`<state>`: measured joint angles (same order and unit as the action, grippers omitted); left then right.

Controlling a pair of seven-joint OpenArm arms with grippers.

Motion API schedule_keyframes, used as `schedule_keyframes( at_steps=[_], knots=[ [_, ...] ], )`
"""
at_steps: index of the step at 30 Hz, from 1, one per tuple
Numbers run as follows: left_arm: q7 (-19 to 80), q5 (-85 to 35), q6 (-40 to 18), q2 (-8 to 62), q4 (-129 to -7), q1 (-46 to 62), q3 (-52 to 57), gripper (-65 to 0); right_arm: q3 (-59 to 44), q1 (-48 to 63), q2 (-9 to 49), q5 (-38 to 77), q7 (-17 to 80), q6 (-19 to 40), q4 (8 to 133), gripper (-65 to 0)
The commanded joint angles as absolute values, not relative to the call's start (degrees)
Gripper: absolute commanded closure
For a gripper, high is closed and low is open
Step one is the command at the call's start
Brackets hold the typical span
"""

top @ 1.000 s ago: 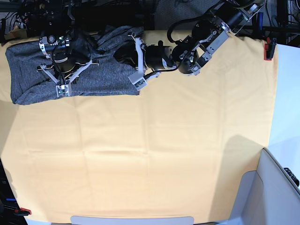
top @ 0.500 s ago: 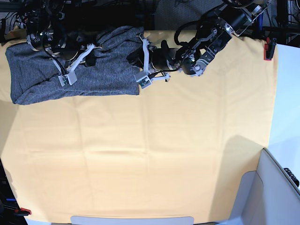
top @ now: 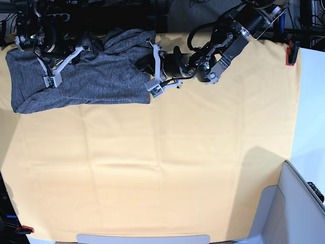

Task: Fold the T-shirt properly
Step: 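Hold the folded bundle with the left gripper, regrasp with the right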

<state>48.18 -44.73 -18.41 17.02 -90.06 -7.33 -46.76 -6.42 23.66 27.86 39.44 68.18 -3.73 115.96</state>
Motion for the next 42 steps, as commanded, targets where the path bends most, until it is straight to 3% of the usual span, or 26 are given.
schedule_keyframes(
  at_steps=[1, 12, 18, 20, 22, 24, 27, 30, 33, 38, 42],
  knots=[
    [48.92, -43.91, -18.07, 17.19, -90.33, -7.96, -46.55, -0.2, -6.73, 23.34, 28.62, 37.58, 67.56, -4.26, 116.62, 0.0],
    [48.92, -43.91, -18.07, 17.45, -90.24, -7.96, -46.55, -0.2, -7.34, 17.27, 26.33, 15.08, 67.3, -4.44, 116.0, 0.0],
    [48.92, -43.91, -18.07, 17.36, -88.84, -7.96, -46.55, -0.2, -23.08, 11.65, 23.78, 12.26, 67.3, -3.38, 116.88, 0.0],
    [48.92, -43.91, -18.07, 17.45, -88.66, -7.96, -46.55, -0.3, -29.85, 10.24, 23.08, 12.35, 67.47, 2.15, 116.7, -0.4],
    [48.92, -43.91, -18.07, 17.54, -88.66, -7.96, -46.55, -0.5, -34.95, 9.01, 22.81, 12.35, 67.56, 10.42, 115.3, -5.1],
    [48.92, -43.91, -18.07, 17.36, -88.66, -7.96, -46.55, -0.5, -40.22, 7.43, 22.9, 12.18, 67.56, 19.65, 110.73, -13.7],
    [48.92, -43.91, -18.07, 17.19, -88.66, -7.96, -46.55, -0.5, -46.11, 3.82, 23.16, 12.18, 67.56, 28.53, 100.0, -26.6],
    [48.92, -43.91, -18.07, 17.45, -88.66, -7.96, -46.55, -0.6, -48.31, 0.92, 25.71, 13.76, 67.56, 31.78, 87.87, -39.8],
    [48.92, -43.91, -18.07, 17.36, -88.66, -7.96, -46.55, -0.6, -48.22, -0.04, 30.46, 22.64, 67.3, 32.04, 74.59, -50.0],
    [48.92, -43.91, -18.07, 17.19, -88.66, -7.96, -46.55, -0.6, -43.38, 0.22, 36.35, 38.11, 66.07, 32.13, 64.92, -52.2],
    [48.92, -43.91, -18.07, 17.19, -88.66, -7.96, -46.46, -0.6, -41.8, 0.31, 36.88, 41.1, 65.63, 32.13, 64.84, -52.2]
  ],
)
